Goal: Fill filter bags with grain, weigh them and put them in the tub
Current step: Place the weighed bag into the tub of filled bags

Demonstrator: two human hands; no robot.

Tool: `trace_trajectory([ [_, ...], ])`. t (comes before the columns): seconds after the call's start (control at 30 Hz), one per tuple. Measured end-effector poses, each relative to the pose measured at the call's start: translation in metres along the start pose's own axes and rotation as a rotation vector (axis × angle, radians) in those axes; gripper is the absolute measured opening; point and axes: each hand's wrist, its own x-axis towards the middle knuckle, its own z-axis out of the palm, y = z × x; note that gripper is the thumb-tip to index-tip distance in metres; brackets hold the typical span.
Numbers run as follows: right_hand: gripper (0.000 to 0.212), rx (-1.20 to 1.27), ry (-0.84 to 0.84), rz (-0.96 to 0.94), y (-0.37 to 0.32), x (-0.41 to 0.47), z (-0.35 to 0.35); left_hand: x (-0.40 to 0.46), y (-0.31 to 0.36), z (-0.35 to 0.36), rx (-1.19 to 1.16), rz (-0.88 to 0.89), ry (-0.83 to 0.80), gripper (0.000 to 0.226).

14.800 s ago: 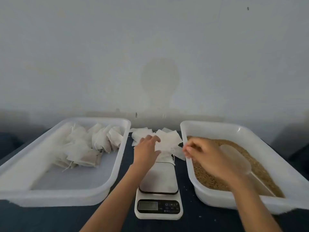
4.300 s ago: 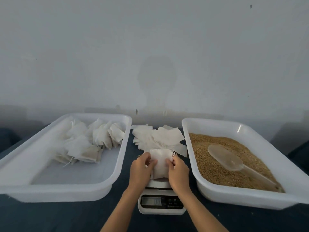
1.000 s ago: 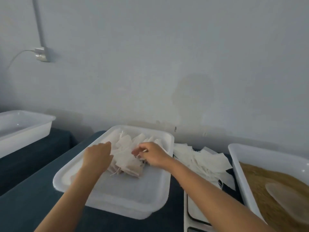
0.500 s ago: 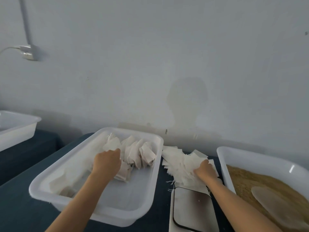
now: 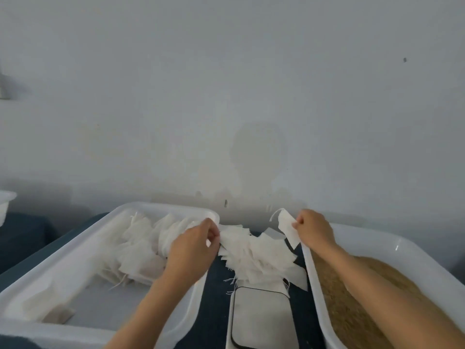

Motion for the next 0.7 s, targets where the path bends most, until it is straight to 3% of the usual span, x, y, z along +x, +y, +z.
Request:
trace_trajectory([
  [0.17,0.022,0.416,-0.027,0.018,0.044,-0.015,-0.065,-0.003,0.085,0.059,-0.476,0.062,-0.24,0.006],
  [0.37,0.032,0.395,0.066,-0.045,0.101,-0.068,-0.079,-0.011,0.167,0.126,-0.935,-0.016,-0.404,0.01],
  [0.6,0.031,0.352,0.012,-0.01,0.134,-0.107,-0.061,-0.027,0.197,0.168,-0.837,0.015,-0.443,0.021],
  [0.7,0.029,0.302,-0.003,0.012,0.14,-0.112,-0.052,-0.03,0.193,0.176,-0.849,0.0,-0.444,0.016],
])
